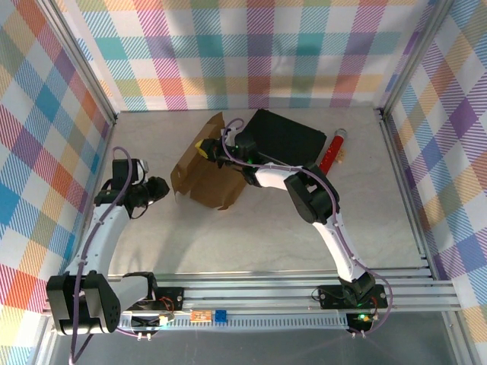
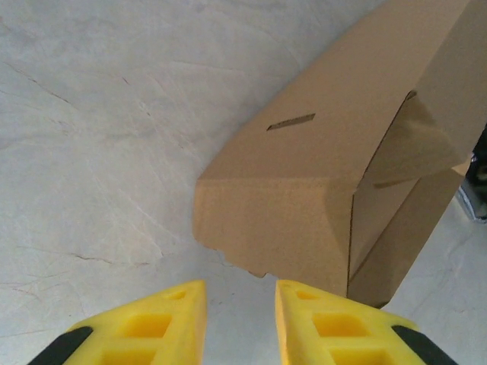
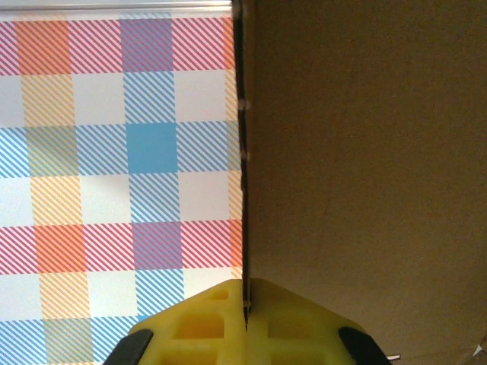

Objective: Fold the paper box

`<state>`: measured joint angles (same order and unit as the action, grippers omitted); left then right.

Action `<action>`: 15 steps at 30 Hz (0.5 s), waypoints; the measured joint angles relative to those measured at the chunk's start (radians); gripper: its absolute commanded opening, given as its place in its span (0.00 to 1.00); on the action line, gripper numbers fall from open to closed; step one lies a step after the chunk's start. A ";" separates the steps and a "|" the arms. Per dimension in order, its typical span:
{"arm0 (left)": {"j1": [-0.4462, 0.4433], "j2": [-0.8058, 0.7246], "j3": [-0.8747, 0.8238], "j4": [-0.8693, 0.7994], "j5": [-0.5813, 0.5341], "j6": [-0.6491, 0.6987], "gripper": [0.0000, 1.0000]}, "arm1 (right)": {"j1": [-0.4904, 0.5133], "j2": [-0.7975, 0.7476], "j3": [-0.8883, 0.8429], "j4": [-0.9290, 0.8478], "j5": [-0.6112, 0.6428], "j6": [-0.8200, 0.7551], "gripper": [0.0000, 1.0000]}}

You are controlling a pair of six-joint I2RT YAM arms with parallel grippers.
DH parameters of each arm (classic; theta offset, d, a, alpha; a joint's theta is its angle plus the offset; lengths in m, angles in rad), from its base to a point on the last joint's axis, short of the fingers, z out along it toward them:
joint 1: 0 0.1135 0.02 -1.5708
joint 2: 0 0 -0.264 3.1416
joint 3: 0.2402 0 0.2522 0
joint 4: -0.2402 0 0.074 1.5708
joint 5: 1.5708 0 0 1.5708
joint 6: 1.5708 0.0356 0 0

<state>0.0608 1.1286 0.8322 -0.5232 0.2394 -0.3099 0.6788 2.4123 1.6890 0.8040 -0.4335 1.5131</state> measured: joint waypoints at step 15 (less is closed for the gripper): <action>0.000 0.248 0.089 0.024 0.040 0.253 0.37 | -0.011 0.004 0.056 -0.080 -0.024 0.002 0.00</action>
<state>0.0608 1.3762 0.9211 -0.4992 0.2798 -0.0574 0.6674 2.4165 1.7454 0.7238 -0.4580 1.5154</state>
